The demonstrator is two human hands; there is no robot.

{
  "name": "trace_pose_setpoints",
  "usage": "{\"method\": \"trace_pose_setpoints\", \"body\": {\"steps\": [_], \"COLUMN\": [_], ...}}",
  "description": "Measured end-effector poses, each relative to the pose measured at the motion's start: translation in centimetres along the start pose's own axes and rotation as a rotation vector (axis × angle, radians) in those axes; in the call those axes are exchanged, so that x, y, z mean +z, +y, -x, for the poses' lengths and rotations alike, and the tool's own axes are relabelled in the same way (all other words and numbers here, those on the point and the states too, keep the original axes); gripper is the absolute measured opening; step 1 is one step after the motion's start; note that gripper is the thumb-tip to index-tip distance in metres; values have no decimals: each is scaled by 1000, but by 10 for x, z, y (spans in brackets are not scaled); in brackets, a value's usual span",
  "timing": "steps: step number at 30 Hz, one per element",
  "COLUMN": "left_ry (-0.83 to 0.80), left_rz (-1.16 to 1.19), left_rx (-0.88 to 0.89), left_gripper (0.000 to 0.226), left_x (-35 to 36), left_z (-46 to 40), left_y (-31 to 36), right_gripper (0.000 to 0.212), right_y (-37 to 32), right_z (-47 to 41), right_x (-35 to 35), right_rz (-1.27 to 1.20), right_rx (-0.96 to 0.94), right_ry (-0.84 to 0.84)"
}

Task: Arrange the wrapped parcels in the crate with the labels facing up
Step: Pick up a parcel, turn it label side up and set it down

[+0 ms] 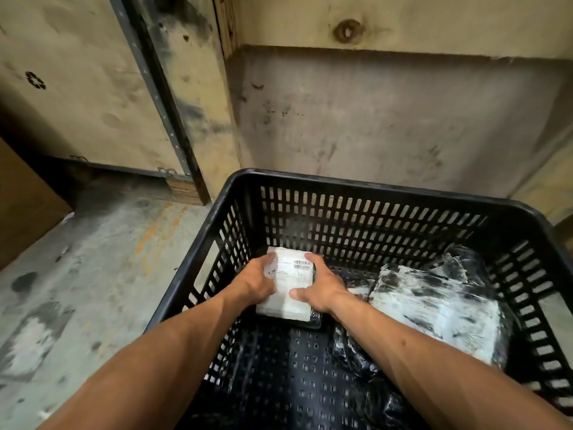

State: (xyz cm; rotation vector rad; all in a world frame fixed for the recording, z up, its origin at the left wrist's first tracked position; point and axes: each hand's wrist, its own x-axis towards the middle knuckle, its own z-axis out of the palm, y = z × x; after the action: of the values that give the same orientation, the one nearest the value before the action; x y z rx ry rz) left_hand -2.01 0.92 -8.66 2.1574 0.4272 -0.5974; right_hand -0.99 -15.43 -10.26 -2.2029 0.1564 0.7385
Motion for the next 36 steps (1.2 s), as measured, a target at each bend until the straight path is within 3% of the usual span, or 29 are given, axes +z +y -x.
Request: {"method": "trace_pose_setpoints", "body": {"steps": [10,14,16,22,27,36], "left_ry": [2,41,33,-205,-263,-215], "left_rz": [-290,-841,-950,-936,-921,-927], "left_rx": [67,109,143,57,48,94], "left_gripper": [70,64,62,71,75,73], "left_x": [2,5,7,4,0,-4], "left_z": [-11,-2,-2,-11,-17,-6], "left_y": [-1,6,0,2,3,3], "right_gripper": [89,84,79,88,88,88], "right_y": [-12,-16,-13,-17,-11,-13], "right_z": [0,2,3,6,1,15], "right_x": [5,8,10,-6,-1,-9], "right_rz": [423,665,795,926,961,958], "right_rx": [-13,-67,-107,-124,-158,-264], "right_ry": [-100,-104,-128,-334,-320,-209]}}
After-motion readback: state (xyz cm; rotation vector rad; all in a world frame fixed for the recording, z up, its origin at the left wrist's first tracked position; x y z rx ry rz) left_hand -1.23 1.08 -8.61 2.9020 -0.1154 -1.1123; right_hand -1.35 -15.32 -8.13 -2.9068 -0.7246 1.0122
